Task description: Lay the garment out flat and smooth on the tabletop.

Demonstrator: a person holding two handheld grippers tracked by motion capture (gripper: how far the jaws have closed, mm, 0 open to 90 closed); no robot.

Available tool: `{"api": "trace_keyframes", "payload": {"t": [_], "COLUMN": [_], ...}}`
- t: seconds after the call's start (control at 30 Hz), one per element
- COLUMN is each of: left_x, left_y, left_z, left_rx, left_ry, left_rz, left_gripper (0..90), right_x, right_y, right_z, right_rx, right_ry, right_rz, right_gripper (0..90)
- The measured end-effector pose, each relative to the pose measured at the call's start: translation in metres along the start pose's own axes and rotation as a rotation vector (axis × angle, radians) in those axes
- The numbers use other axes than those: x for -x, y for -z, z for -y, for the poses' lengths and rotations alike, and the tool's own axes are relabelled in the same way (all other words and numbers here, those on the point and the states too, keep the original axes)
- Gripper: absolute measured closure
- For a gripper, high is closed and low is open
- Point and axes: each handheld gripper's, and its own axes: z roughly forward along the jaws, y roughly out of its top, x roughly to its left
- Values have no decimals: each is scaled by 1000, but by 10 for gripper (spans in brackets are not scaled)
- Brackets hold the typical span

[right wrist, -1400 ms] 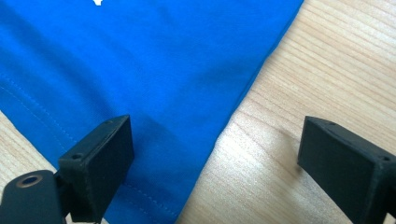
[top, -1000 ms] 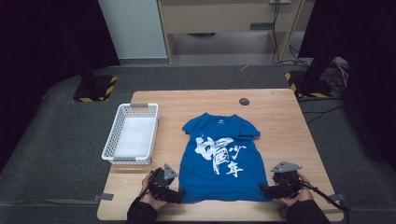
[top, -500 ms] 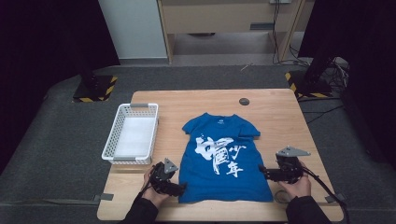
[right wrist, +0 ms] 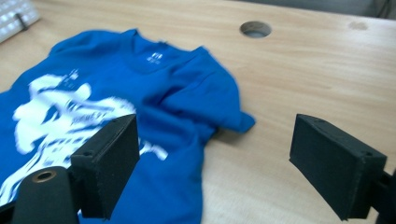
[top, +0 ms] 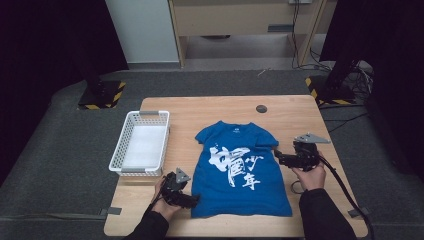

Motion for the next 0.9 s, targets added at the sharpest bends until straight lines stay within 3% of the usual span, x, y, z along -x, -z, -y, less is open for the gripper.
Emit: {"api": "trace_keyframes", "payload": {"t": [0.1, 0.5, 0.9], "left_x": [0, -2, -2], "left_y": [0, -1, -2], "left_z": [0, 1, 2], "left_rx": [1, 2, 9], "left_ry": [3, 15, 16], "left_rz": [-1, 7, 7], "left_gripper": [32, 19, 0], "right_x": [3, 7, 9], "right_y": [-7, -27, -76], "right_z": [-9, -39, -29], "right_rx": [16, 32, -38], "right_ry": [-29, -32, -61], "right_rz": [21, 32, 65], "right_gripper": [159, 199, 230]}}
